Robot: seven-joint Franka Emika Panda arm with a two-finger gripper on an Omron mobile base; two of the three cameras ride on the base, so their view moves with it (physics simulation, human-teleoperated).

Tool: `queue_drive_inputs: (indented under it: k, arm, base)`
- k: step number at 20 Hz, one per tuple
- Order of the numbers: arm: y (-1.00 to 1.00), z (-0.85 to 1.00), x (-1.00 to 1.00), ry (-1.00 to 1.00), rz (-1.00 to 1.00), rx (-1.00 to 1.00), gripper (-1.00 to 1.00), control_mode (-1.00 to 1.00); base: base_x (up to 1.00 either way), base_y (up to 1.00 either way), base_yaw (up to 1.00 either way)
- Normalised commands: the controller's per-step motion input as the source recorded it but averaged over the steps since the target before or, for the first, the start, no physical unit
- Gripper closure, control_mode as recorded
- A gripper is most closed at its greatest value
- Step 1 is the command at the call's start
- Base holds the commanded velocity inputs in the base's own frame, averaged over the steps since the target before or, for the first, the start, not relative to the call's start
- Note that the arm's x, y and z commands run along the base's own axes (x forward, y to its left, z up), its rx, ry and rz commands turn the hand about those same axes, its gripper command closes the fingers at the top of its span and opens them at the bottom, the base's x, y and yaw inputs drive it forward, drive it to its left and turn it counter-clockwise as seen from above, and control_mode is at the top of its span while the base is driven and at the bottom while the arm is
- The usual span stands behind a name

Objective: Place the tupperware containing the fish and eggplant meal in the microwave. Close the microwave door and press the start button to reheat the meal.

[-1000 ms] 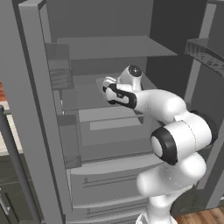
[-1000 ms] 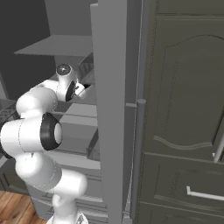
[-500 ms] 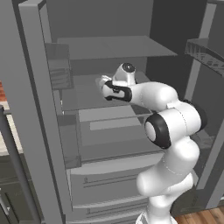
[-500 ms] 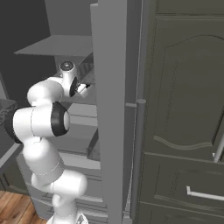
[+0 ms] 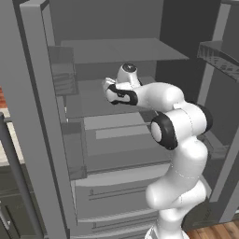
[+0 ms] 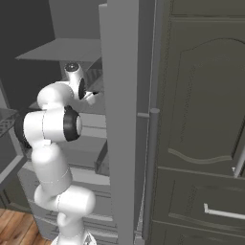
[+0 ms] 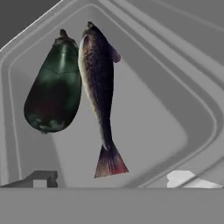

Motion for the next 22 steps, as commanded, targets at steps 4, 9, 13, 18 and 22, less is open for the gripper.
queue_drive_inputs:
  k: [4,9,13,18,22]
  arm:
    - [0.16,-0.48,0.01,0.05,-0.24,0.00,1.00,-1.00]
    - [0.12,-0.36,0.00,0.00,-0.21,0.00,1.00,-1.00]
    - [0.00,0.00,-0.02,0.00,-0.01,0.00,1.00,-1.00]
    - [0.00,-0.18,-0.63,-0.16,0.00,0.00,1.00,-1.00]
    - [0.00,-0.15,-1.00,-0.27,-0.02,0.00,1.00,-1.00]
  base:
    - [0.00,0.00,0.00]
    - [0.00,0.00,0.00]
    - [0.00,0.00,0.00]
    - [0.00,0.00,0.00]
    - [0.00,0.00,0.00]
